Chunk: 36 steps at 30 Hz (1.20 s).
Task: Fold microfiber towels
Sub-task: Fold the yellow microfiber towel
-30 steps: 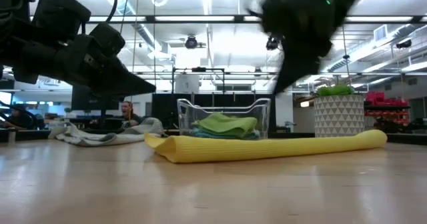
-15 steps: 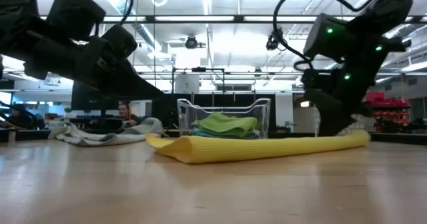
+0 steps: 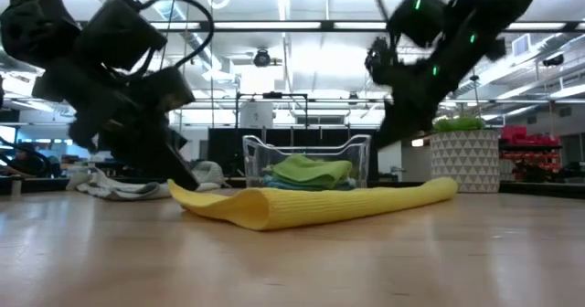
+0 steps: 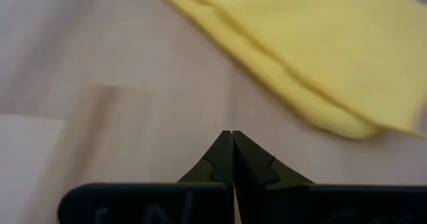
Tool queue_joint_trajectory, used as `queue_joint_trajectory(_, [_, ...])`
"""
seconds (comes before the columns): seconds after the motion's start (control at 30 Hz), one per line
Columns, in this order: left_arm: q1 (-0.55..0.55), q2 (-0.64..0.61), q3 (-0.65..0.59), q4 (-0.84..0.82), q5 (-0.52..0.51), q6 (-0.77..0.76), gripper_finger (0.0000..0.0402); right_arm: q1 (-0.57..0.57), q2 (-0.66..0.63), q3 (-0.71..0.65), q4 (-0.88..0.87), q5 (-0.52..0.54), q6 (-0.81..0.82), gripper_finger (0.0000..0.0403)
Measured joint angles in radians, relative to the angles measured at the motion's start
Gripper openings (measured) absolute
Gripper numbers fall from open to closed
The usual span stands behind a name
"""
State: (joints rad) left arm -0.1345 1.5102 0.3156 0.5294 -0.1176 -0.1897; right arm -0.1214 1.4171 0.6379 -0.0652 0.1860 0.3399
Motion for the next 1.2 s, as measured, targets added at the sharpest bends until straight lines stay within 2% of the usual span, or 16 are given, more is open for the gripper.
queue_joint_trajectory(0.2, [-0.063,0.03,0.031,-0.004,0.027,-0.001,0.0005,0.156,-0.067,0.047,-0.005,0.053,0.051,0.0002])
queue_joint_trajectory(0.57, [-0.161,0.213,0.191,-0.003,-0.009,-0.006,0.0006,0.405,-0.004,0.092,-0.009,0.183,0.193,0.0002])
queue_joint_trajectory(0.87, [-0.276,0.343,0.353,-0.001,0.014,-0.009,0.0006,0.542,-0.004,0.139,-0.007,0.214,0.254,0.0002])
queue_joint_trajectory(0.97, [-0.297,0.41,0.415,0.045,0.008,-0.005,0.0006,0.569,-0.004,0.142,-0.008,0.214,0.291,0.0002])
queue_joint_trajectory(1.07, [-0.312,0.478,0.488,0.083,0.012,0.022,0.0004,0.588,0.006,0.142,-0.009,0.219,0.335,0.0002])
queue_joint_trajectory(1.2, [-0.326,0.509,0.547,0.068,0.013,0.084,0.0006,0.61,0.039,0.142,-0.008,0.233,0.378,0.0002])
